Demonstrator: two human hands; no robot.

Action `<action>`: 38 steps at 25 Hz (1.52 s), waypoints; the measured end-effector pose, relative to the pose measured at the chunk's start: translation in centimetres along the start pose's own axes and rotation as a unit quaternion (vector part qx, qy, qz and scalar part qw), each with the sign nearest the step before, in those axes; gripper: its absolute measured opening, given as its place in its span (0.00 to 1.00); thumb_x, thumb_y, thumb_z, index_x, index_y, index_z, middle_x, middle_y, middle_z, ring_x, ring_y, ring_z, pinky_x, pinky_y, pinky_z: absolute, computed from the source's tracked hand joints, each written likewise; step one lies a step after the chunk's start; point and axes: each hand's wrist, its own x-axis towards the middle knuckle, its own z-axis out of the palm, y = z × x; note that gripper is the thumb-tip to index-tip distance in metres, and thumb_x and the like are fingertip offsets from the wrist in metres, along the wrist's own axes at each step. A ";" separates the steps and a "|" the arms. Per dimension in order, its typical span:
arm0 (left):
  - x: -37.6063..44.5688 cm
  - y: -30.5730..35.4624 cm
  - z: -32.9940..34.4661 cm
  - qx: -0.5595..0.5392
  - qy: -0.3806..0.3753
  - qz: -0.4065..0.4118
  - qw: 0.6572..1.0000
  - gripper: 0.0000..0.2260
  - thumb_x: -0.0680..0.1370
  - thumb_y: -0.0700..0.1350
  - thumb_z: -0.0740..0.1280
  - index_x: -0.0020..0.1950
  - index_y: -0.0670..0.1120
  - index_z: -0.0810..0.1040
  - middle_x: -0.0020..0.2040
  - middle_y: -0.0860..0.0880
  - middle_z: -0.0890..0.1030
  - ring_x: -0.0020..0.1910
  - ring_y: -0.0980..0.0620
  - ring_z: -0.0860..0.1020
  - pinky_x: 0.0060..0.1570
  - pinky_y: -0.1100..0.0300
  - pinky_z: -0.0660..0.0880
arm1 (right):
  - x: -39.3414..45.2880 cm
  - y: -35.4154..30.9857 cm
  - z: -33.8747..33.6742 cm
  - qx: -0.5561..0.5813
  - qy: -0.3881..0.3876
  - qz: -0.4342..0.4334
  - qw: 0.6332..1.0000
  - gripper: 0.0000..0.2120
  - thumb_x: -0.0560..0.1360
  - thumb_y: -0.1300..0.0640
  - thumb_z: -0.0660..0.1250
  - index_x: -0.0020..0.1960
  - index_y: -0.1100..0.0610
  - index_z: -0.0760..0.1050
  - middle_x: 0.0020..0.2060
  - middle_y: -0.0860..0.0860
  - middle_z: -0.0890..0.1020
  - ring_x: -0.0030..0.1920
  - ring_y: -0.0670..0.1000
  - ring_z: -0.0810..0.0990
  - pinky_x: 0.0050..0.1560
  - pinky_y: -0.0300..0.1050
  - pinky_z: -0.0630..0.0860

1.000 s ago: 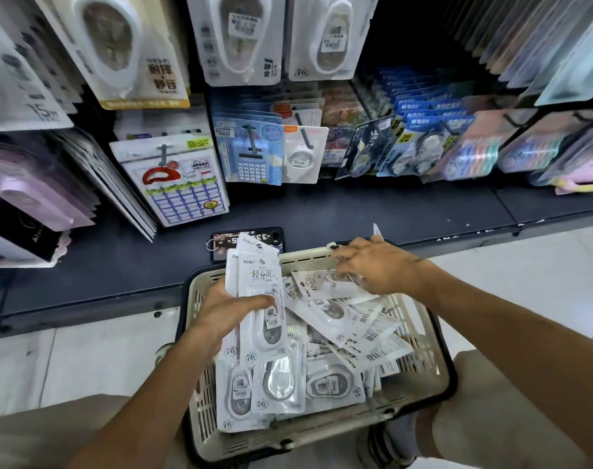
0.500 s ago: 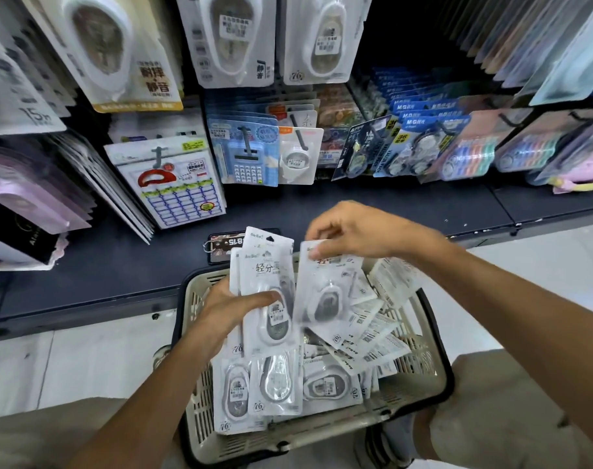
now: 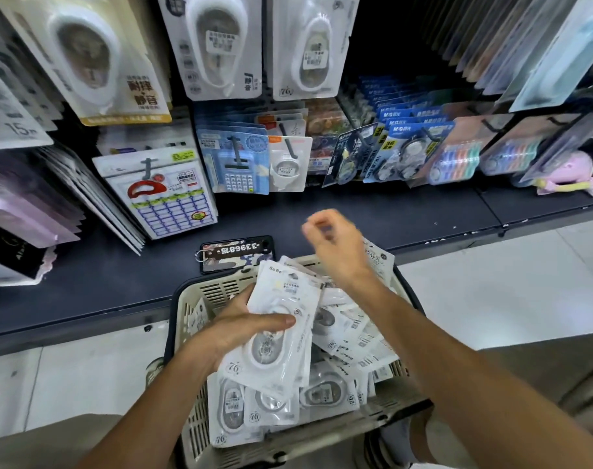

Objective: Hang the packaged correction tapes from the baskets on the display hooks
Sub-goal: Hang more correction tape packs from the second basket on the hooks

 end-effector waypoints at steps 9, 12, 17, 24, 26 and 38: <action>1.0 -0.3 0.3 -0.022 0.171 0.050 0.984 0.34 0.55 0.57 0.84 0.57 0.62 0.74 0.46 0.67 0.85 0.44 0.63 0.84 0.45 0.61 0.77 | -1.5 2.4 -4.6 -0.197 -0.180 0.084 0.960 0.12 0.68 0.49 0.68 0.30 0.55 0.76 0.26 0.42 0.79 0.32 0.46 0.77 0.46 0.46 0.71; 0.5 1.0 0.8 -0.065 0.168 0.098 0.979 0.34 0.56 0.55 0.86 0.59 0.60 0.77 0.49 0.61 0.87 0.45 0.61 0.86 0.43 0.62 0.80 | -3.0 -1.3 -2.0 0.143 -0.292 0.045 0.945 0.10 0.73 0.47 0.70 0.38 0.51 0.84 0.36 0.47 0.85 0.40 0.50 0.81 0.48 0.44 0.74; -1.6 5.7 -0.1 -0.177 0.137 0.163 0.961 0.29 0.61 0.44 0.81 0.60 0.47 0.80 0.49 0.46 0.89 0.45 0.47 0.88 0.35 0.58 0.82 | -2.2 -4.2 -2.5 0.322 -0.164 -0.008 0.932 0.30 0.69 0.58 0.79 0.65 0.38 0.73 0.55 0.32 0.82 0.52 0.42 0.82 0.50 0.38 0.80; -5.3 12.6 0.4 -0.166 0.124 0.257 0.944 0.29 0.60 0.42 0.82 0.61 0.48 0.81 0.52 0.43 0.88 0.49 0.40 0.87 0.40 0.51 0.84 | -1.7 -9.9 -4.9 0.281 -0.118 0.092 0.948 0.27 0.56 0.31 0.78 0.46 0.49 0.85 0.39 0.49 0.87 0.37 0.46 0.86 0.34 0.38 0.78; -7.0 15.1 0.0 -0.139 0.163 0.303 0.929 0.34 0.57 0.45 0.84 0.62 0.49 0.80 0.51 0.46 0.88 0.48 0.43 0.87 0.41 0.52 0.84 | -0.1 -12.6 -7.5 0.283 0.014 0.007 0.959 0.21 0.60 0.33 0.77 0.47 0.45 0.83 0.41 0.47 0.88 0.40 0.47 0.87 0.38 0.42 0.80; -12.3 23.4 -1.4 -0.107 0.109 0.417 0.896 0.23 0.56 0.49 0.82 0.50 0.57 0.85 0.52 0.45 0.88 0.49 0.42 0.87 0.41 0.55 0.84 | 2.9 -17.8 -12.1 0.306 0.030 -0.013 0.951 0.11 0.68 0.44 0.79 0.40 0.51 0.85 0.38 0.53 0.88 0.37 0.54 0.87 0.34 0.46 0.80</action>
